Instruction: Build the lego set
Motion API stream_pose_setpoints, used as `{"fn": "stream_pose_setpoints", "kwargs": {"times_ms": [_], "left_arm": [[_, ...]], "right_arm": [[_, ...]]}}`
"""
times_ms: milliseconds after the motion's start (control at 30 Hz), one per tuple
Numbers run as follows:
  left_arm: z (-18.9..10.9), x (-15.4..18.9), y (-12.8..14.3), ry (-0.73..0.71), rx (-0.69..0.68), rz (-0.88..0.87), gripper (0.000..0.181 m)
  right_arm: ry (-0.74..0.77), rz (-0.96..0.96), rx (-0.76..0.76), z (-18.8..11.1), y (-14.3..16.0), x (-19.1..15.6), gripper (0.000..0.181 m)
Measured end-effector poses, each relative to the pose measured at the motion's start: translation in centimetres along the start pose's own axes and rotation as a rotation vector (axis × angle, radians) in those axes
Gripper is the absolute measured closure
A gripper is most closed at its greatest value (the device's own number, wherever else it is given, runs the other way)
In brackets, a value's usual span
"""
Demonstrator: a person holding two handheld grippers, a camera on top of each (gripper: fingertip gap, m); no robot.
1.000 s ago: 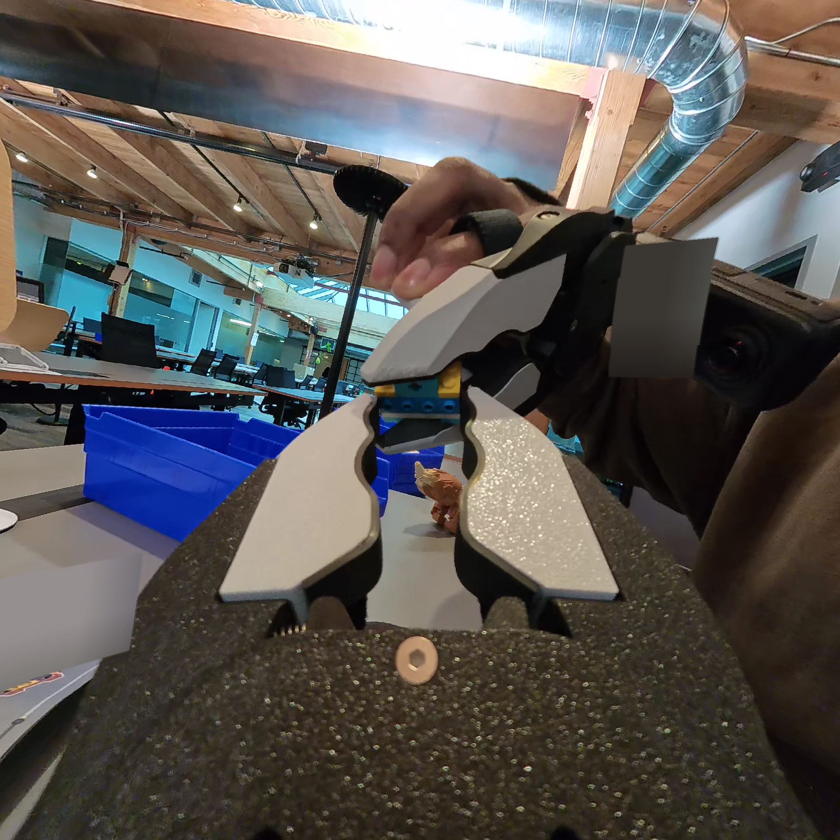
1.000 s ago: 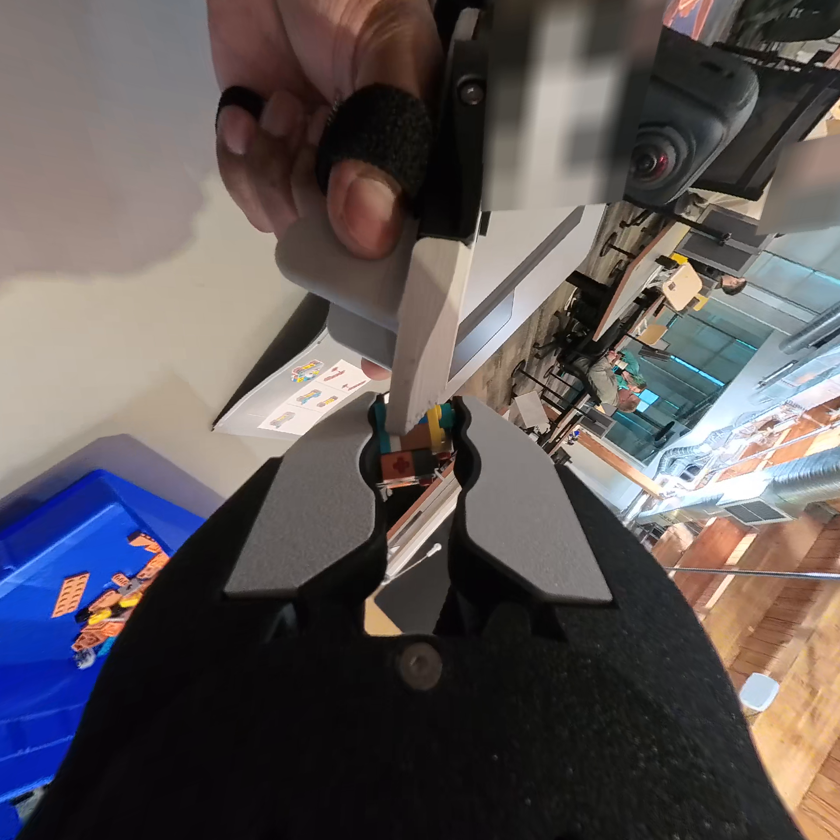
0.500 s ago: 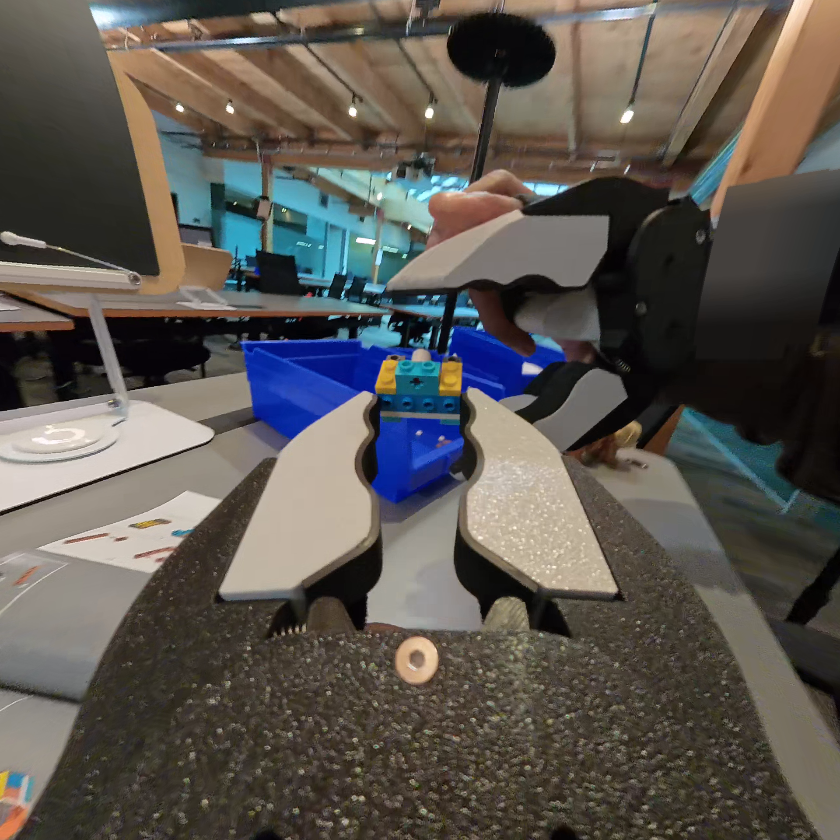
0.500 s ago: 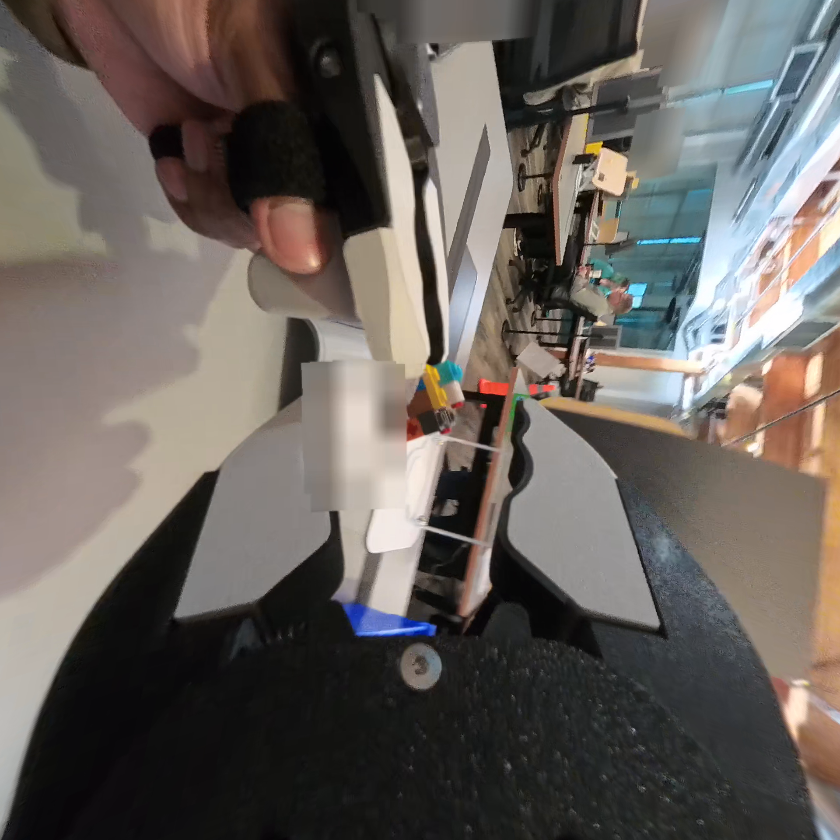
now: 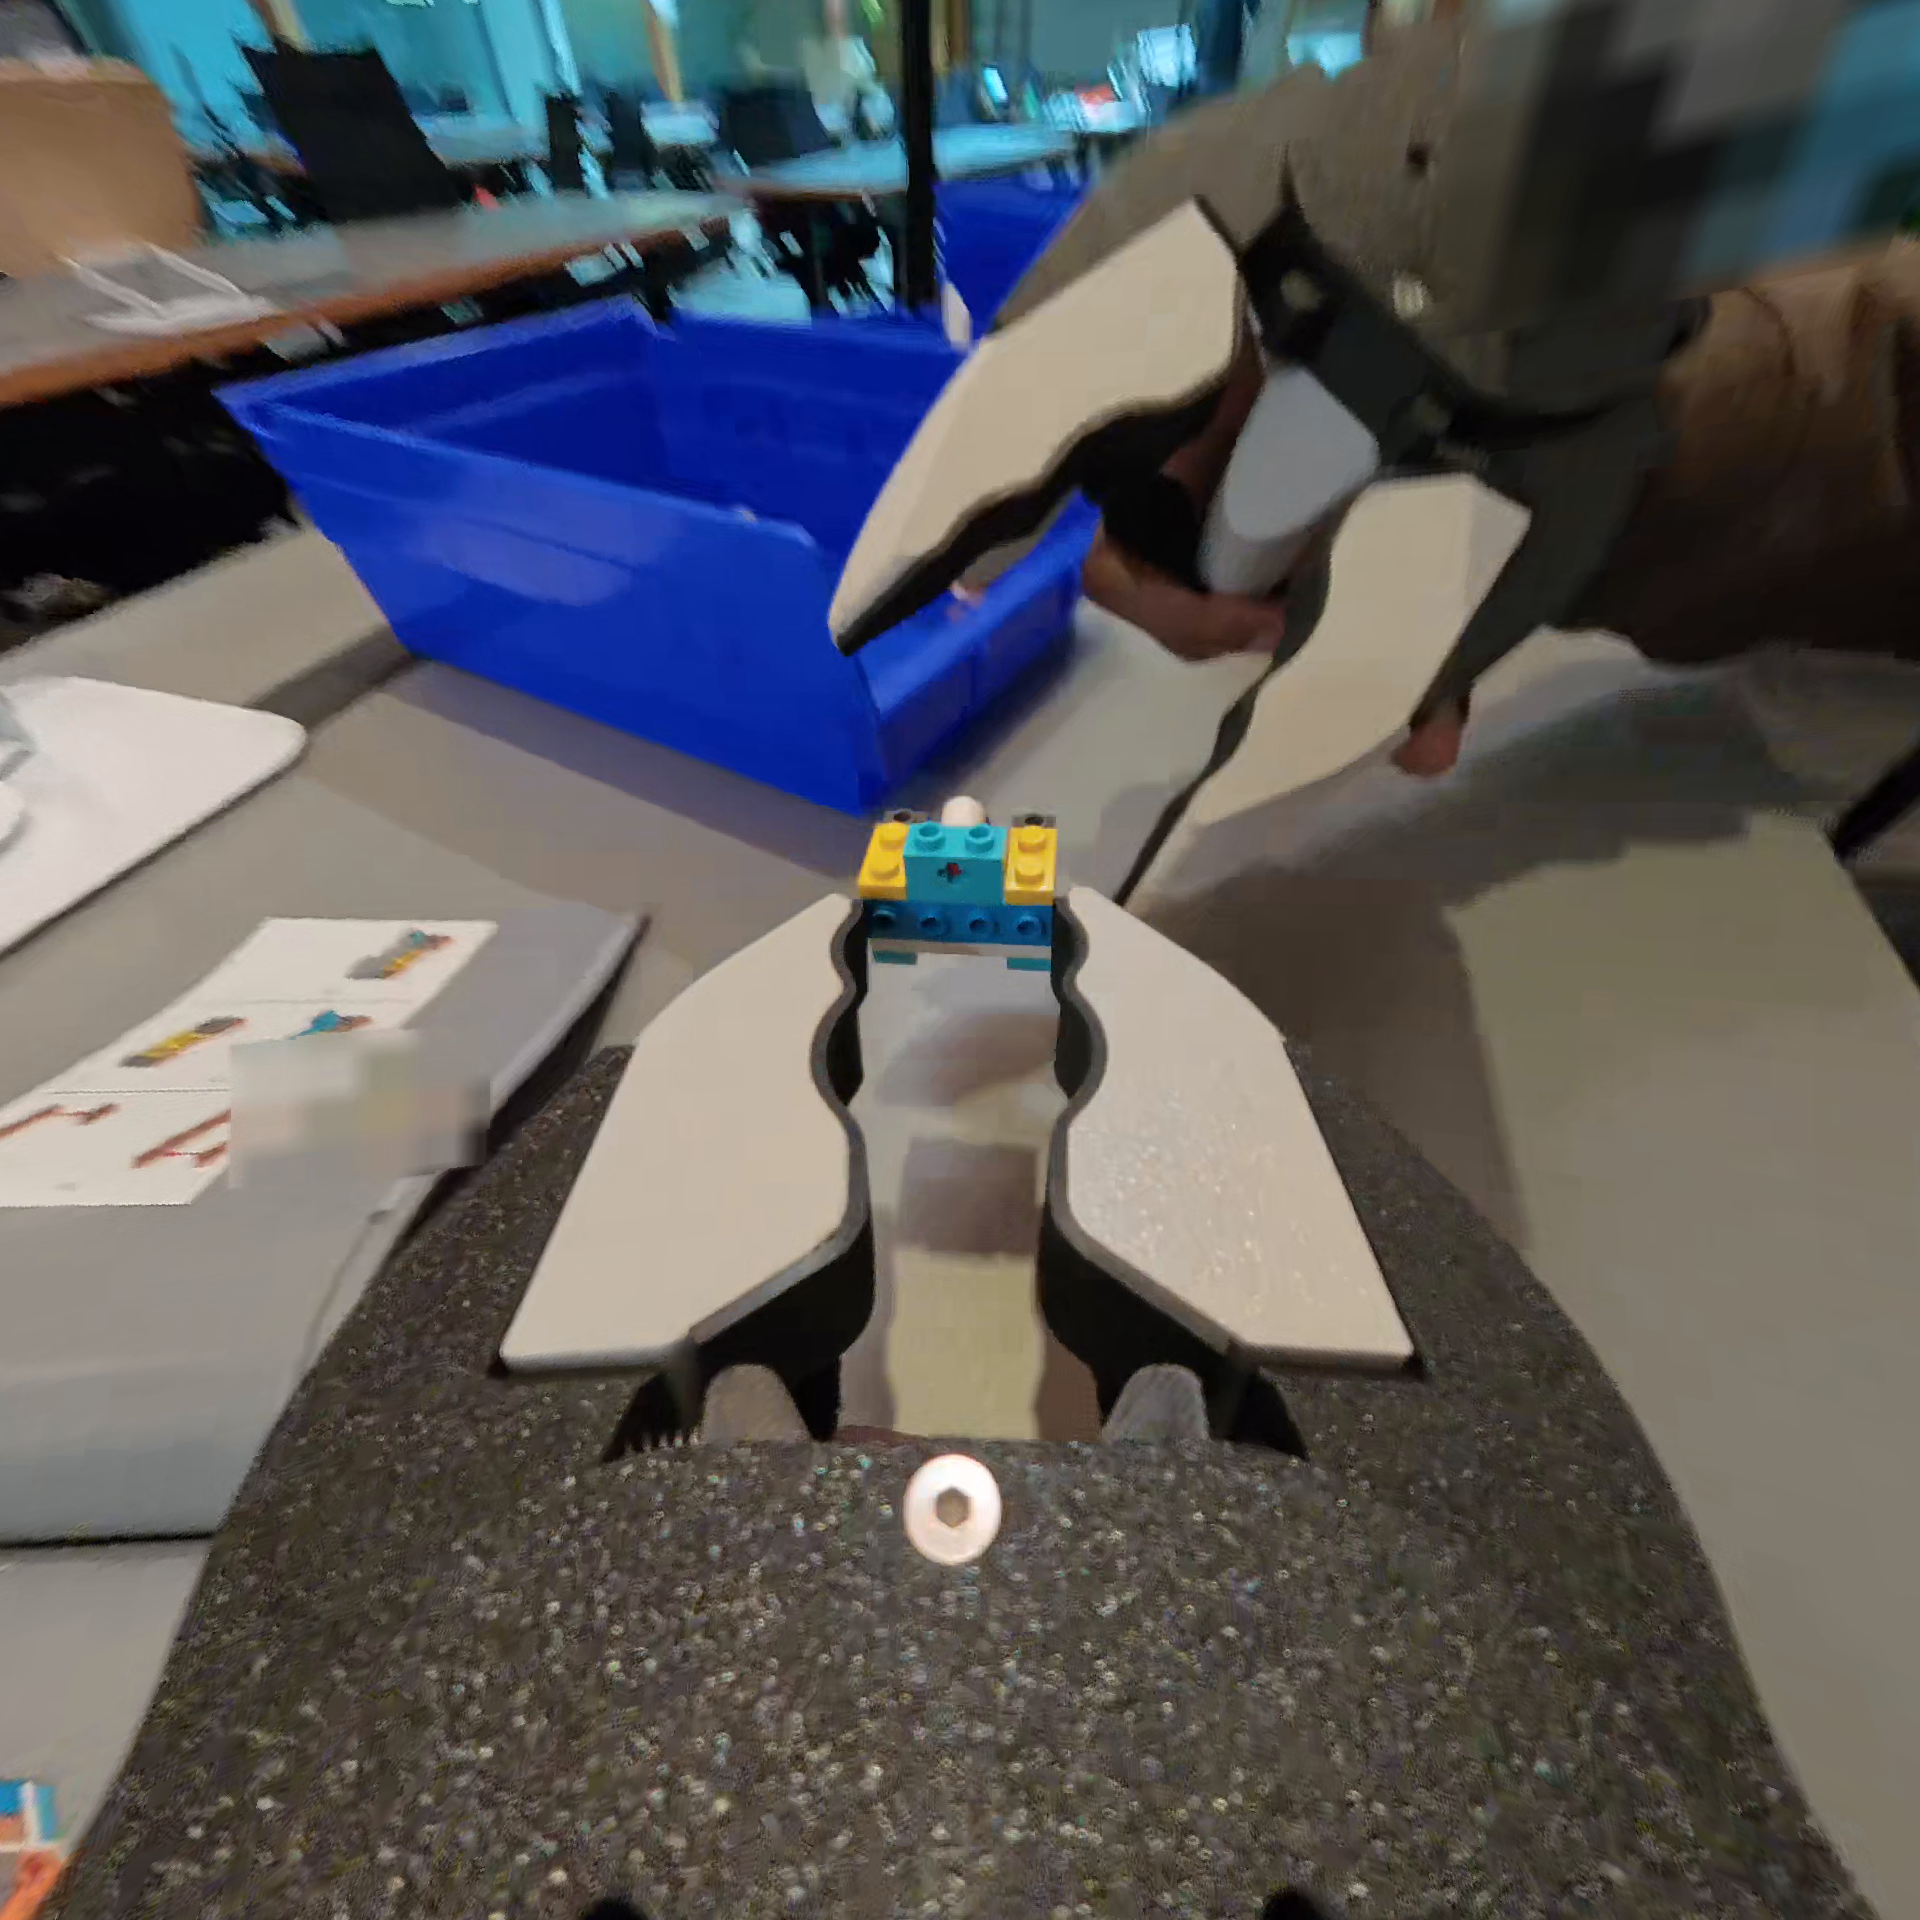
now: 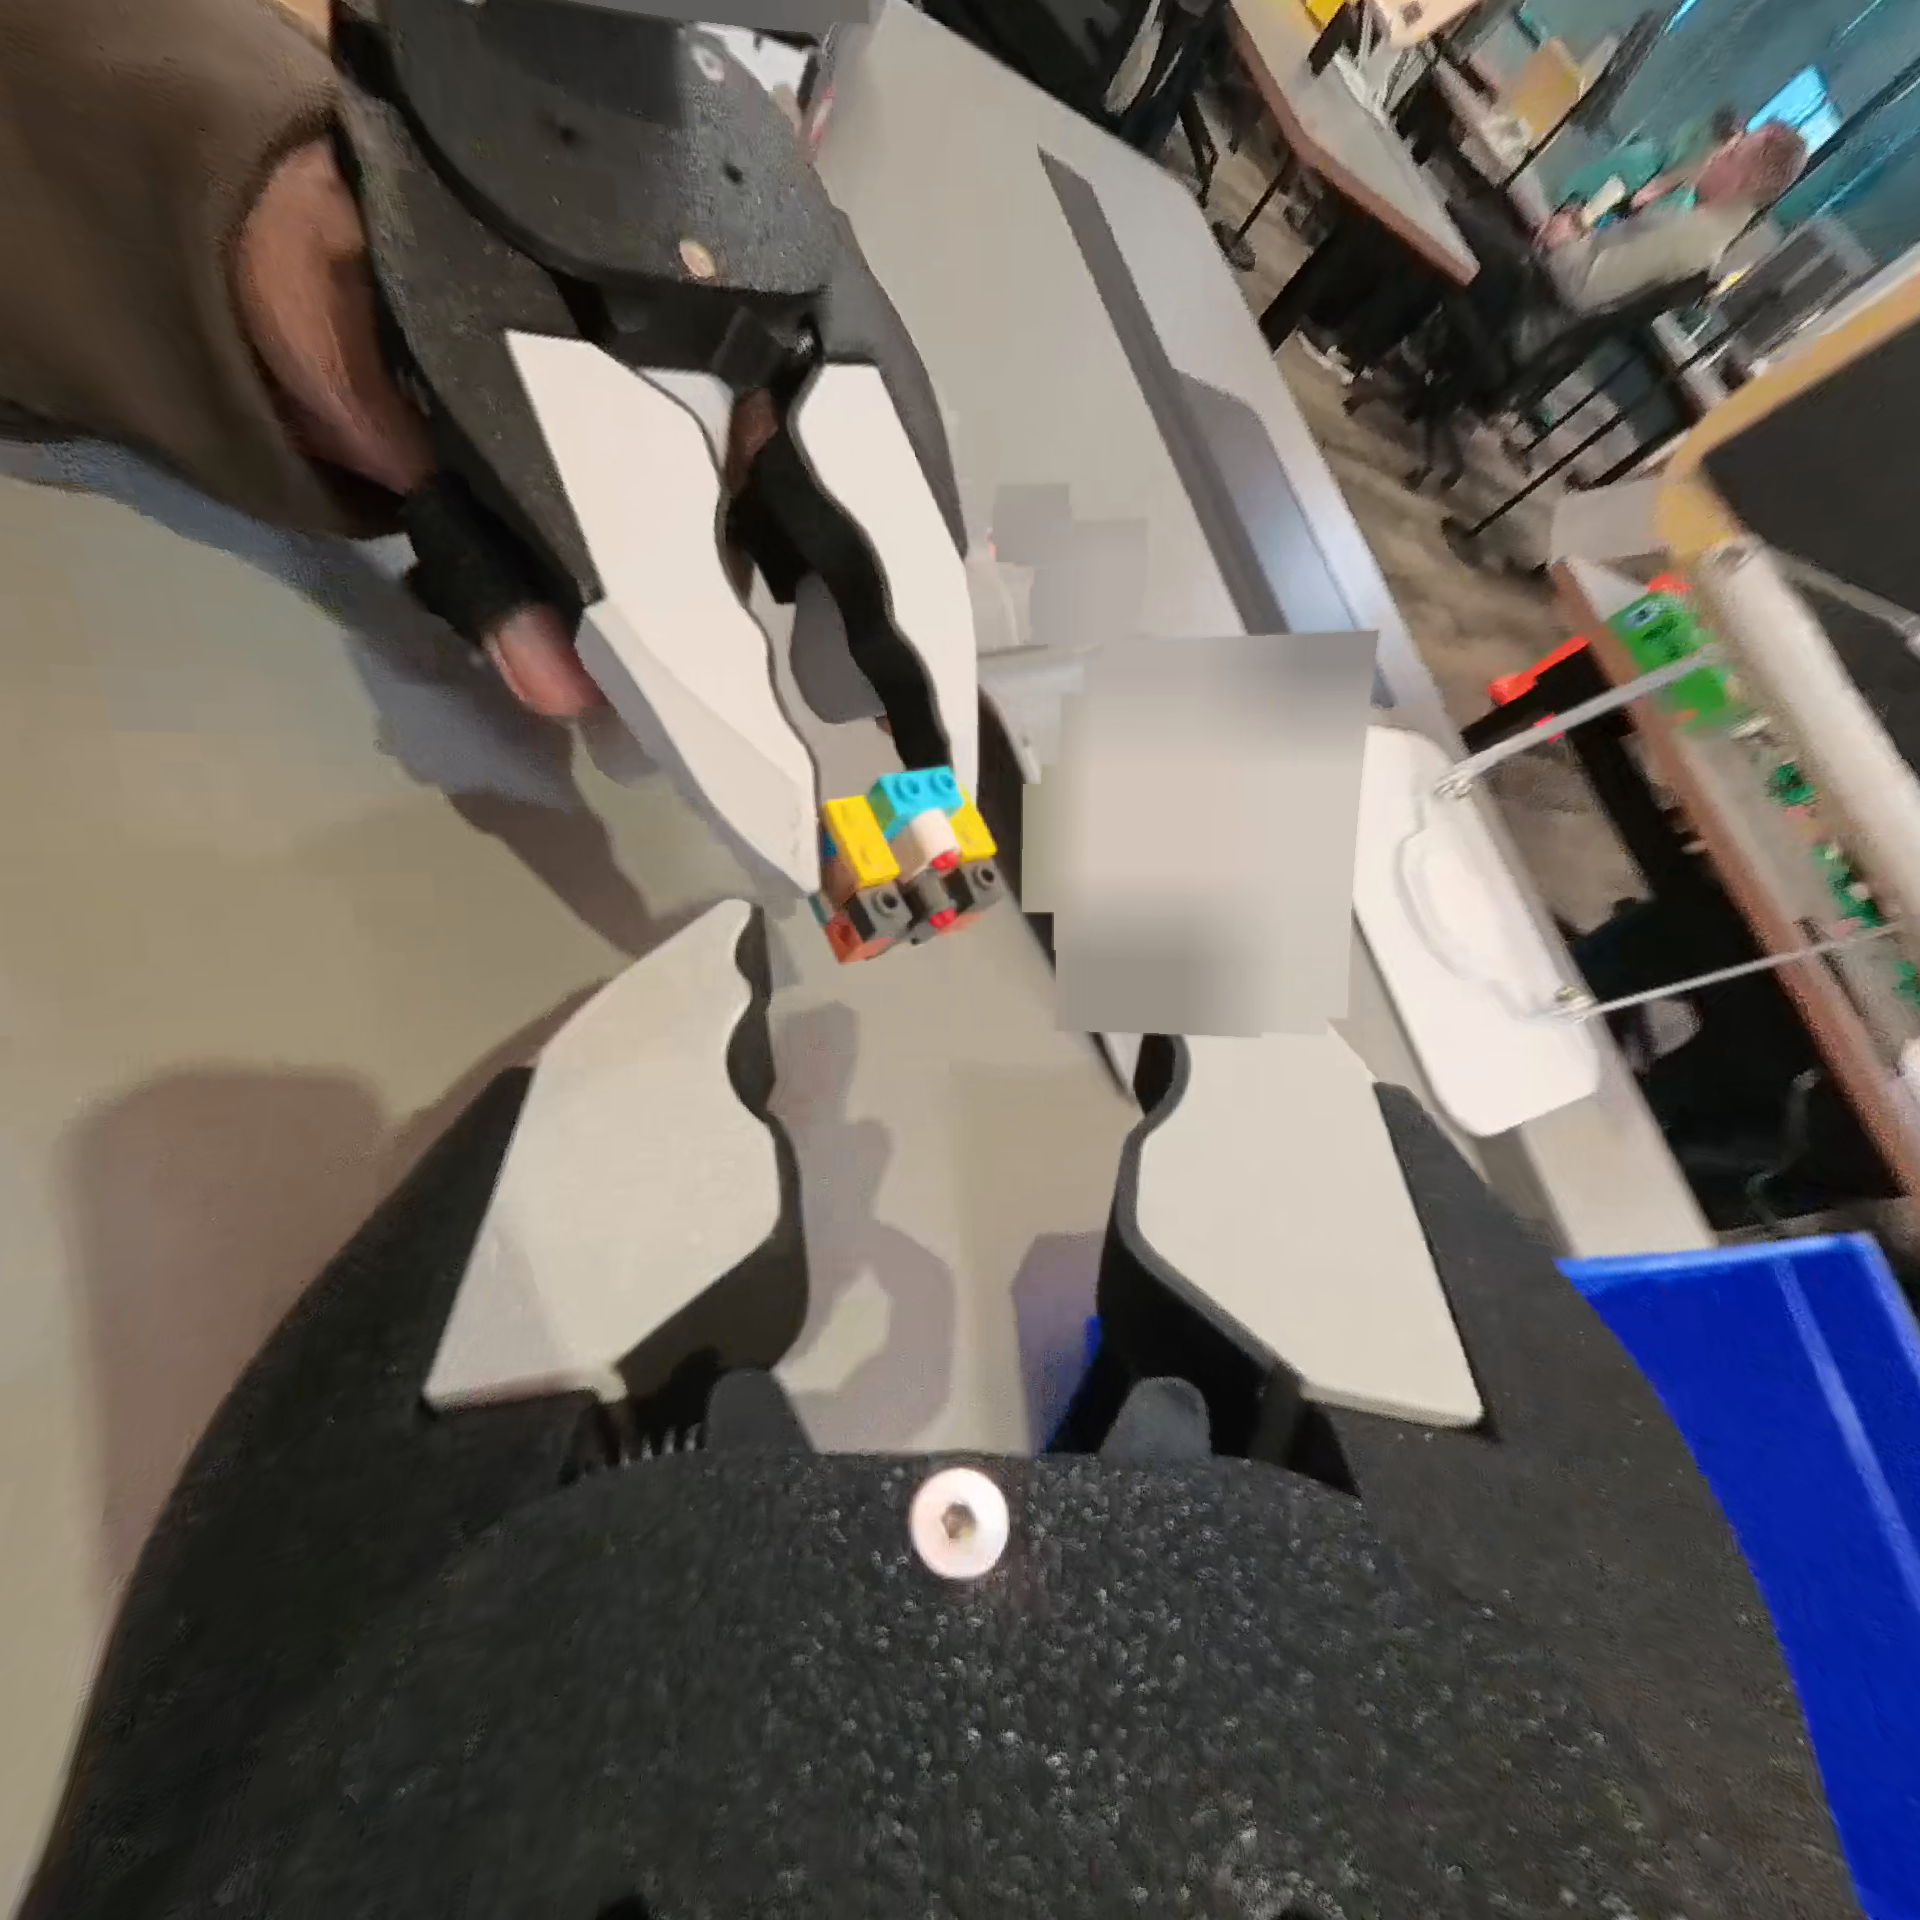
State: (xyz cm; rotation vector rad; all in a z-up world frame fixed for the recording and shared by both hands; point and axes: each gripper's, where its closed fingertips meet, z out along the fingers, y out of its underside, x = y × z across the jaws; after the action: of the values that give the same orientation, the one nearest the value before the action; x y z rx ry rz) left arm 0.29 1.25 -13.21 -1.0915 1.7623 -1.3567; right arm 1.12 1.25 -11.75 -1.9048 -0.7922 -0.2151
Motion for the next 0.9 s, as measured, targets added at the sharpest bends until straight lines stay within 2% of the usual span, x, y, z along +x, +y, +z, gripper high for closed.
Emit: {"fn": "stream_pose_setpoints", "kwargs": {"times_ms": [167, 333, 500, 900], "left_arm": [[1.1, 1.5, 4.2, 0.092, -0.235, 0.080, 0.147], [1.0, 2.1, 5.9, 0.142, -0.354, 0.080, 0.147], [0.5, 2.5, 8.0, 0.185, -0.493, 0.092, 0.148], [-0.4, 2.8, 7.9, 0.250, -0.467, 0.078, 0.144]], "right_arm": [[-0.085, 0.109, -0.031, 0.3, 2.8, -2.2, 0.124], [-0.194, 0.173, -0.073, 1.1, 5.0, -4.4, 0.125], [-0.230, 0.159, -0.089, 1.6, 5.8, -5.1, 0.126], [-0.259, 0.117, -0.090, 2.0, 6.0, -6.1, 0.128]]}}
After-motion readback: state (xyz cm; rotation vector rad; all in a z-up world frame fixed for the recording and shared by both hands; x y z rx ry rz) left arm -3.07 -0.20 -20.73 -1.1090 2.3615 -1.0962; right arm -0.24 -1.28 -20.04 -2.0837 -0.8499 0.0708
